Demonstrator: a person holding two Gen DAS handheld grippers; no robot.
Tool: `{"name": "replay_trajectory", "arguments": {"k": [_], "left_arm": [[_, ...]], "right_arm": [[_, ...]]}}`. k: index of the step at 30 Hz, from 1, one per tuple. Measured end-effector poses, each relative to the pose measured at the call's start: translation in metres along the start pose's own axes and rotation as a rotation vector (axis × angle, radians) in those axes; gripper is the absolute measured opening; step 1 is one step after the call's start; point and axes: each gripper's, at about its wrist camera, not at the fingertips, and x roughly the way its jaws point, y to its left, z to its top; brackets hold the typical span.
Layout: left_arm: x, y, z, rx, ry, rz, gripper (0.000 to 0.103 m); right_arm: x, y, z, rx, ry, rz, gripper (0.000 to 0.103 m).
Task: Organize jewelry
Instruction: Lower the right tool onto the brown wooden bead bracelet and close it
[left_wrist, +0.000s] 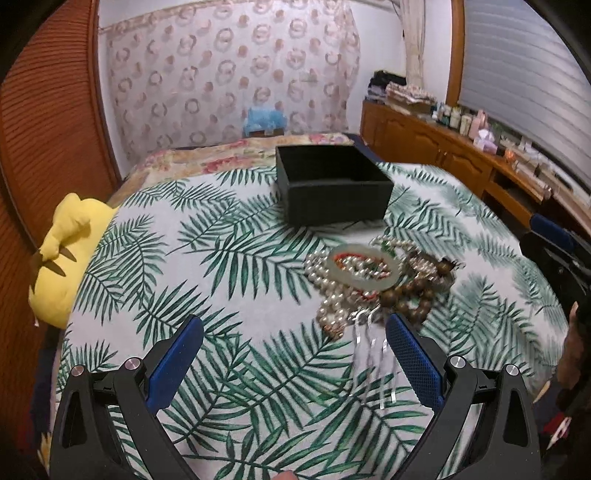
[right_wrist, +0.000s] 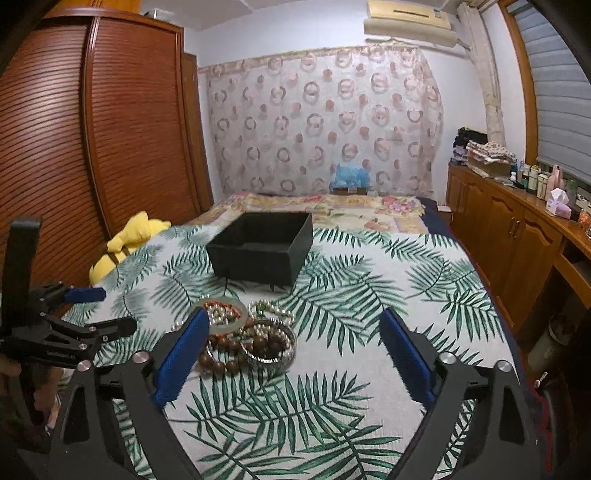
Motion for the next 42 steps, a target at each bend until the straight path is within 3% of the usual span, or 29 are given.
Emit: {"name": "replay_trajectory", "arguments": {"k": [7, 12, 17, 22, 24, 28, 35, 37, 38, 42], "left_arm": [[0.014, -0.004, -0.007, 0.042, 0.062, -0.013, 0.095], [0.02, -0.003, -0.01, 0.034, 0.085, -0.069, 0.095], [0.023, 0.0, -0.014, 0.022, 0.086, -0.115, 0.095], [0.021, 0.002, -0.017, 0.015, 0.077, -0.112, 0.095], [0.021, 0.002, -0.018, 0.013, 0.074, -0.122, 0.095], [0.022, 0.002, -0.02, 0.012, 0.078, -0.132, 0.095], [0.024, 0.0, -0.022, 0.015, 0.083, -0.134, 0.095], [0.025, 0.0, -0.022, 0.013, 0.083, -0.138, 0.095], [0.026, 0.0, -0.022, 0.012, 0.081, -0.14, 0.095], [0.027, -0.001, -0.021, 0.014, 0.079, -0.136, 0.095]], "right_arm": [[0.031, -0.001, -0.012, -0.052, 0.109, 0.027, 0.071], [0.057, 0.003, -0.014, -0.079, 0.182, 0.089, 0.064], [0.084, 0.006, -0.01, -0.098, 0.256, 0.164, 0.058], [0.099, 0.01, -0.007, -0.122, 0.304, 0.19, 0.05], [0.1, 0.01, -0.007, -0.129, 0.313, 0.194, 0.047], [0.1, 0.011, -0.009, -0.142, 0.331, 0.191, 0.033], [0.089, 0.008, -0.016, -0.149, 0.32, 0.192, 0.025], [0.085, 0.007, -0.016, -0.144, 0.306, 0.197, 0.006], [0.083, 0.006, -0.014, -0.139, 0.299, 0.208, 0.001], [0.078, 0.006, -0.006, -0.141, 0.276, 0.221, 0.0]]}}
